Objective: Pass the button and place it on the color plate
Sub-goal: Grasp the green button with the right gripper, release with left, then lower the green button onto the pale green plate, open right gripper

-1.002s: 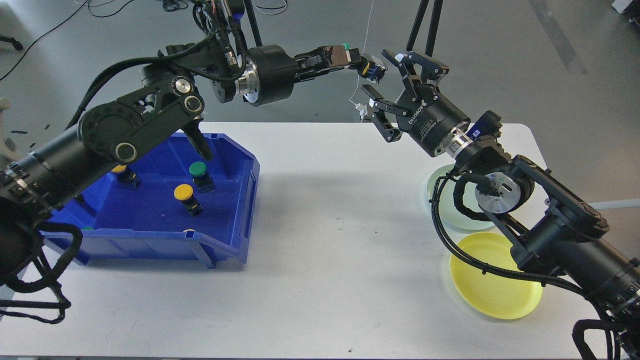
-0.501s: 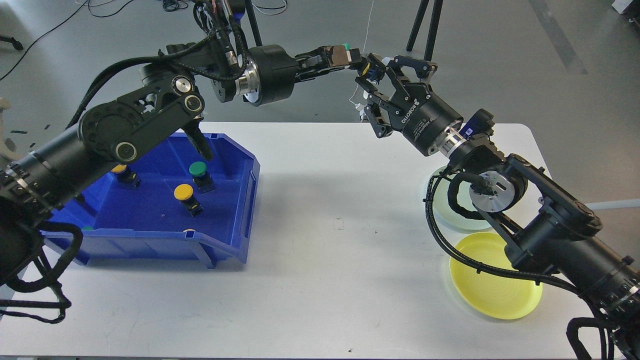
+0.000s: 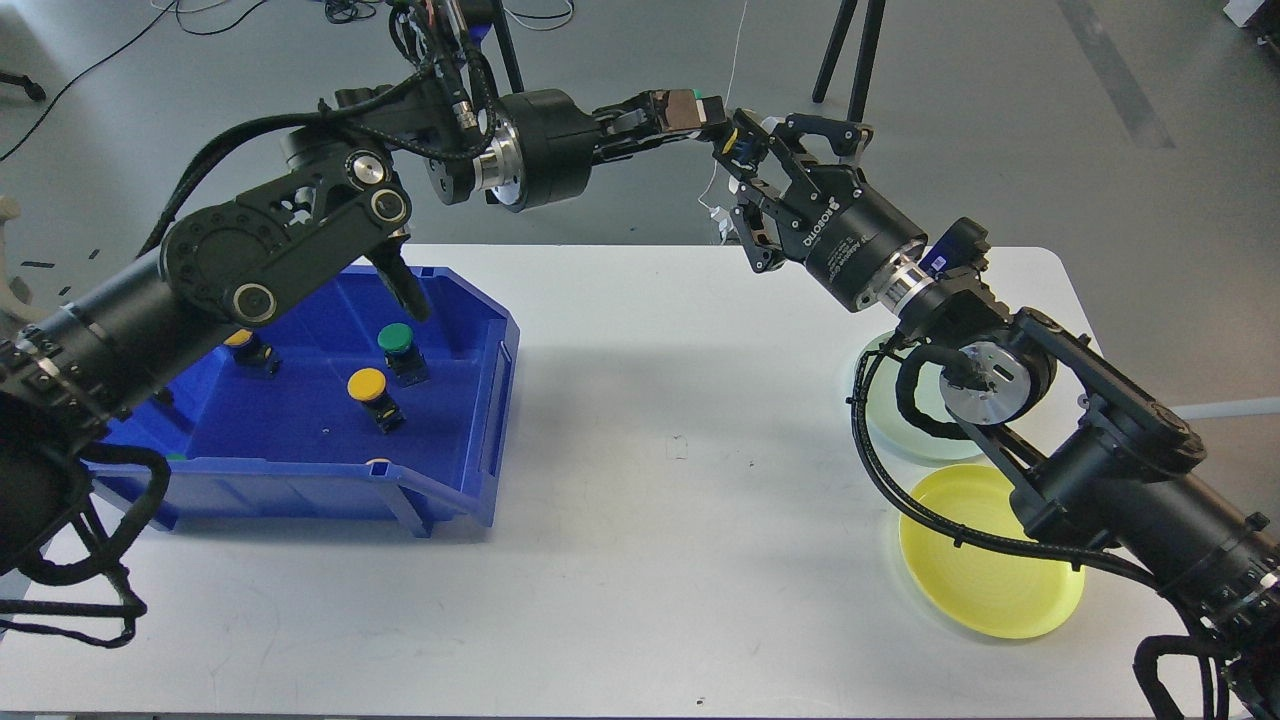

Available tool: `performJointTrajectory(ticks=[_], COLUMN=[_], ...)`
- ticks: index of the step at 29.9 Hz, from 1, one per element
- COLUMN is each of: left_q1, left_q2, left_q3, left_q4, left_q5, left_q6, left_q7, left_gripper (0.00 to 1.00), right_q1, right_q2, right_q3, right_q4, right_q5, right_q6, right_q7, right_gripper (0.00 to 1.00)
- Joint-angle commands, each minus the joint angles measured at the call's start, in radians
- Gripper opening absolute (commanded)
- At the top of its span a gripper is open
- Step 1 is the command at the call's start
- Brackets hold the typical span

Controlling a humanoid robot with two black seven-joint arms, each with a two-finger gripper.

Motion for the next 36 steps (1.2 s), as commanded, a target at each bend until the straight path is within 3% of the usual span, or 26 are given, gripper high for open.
performJointTrajectory(ticks=[1,9,18,25,32,36], left_q1=[0.000,0.026,0.044,0.051,0.051,0.051], left_q2=[0.000,0.019,0.013,0.008,0.010,0.010], left_q3=[-0.018,-0.108,-0.128,-0.128,-0.128,-0.127], left_q4=[0.000,0.009,0.216,0.279,0.279,0.279], left_q5=[-0.005,-0.228,-0.606,-0.758,-0.758,-0.758], left_q6=[0.002,0.002,0.002,0.001,0.001,0.002], left_q7=[-0.008,-0.018,-0.020,-0.020,-0.020,-0.020], left_gripper=[0.88,0.92,0.99,0.99,0.99,0.99], right_q1=[-0.008,-0.061,-0.184,-0.193,-0.160,-0.146], right_q2=[-0.011,-0.210,-0.354,-0.344,-0.250,-0.210], right_q3=[0.002,-0.007,-0.128,-0.190,-0.236,-0.234], right_q4=[0.001,0.008,-0.058,-0.261,-0.403,-0.438], right_q5=[0.000,0.001,-0.006,-0.003,-0.005,-0.003], right_q6=[-0.001,0.002,0.002,-0.007,0.002,-0.002], right_q7=[0.000,-0.005,-0.034,-0.044,-0.069,-0.069], right_gripper=[0.19,0.19,0.19,0.19,0.20,0.27])
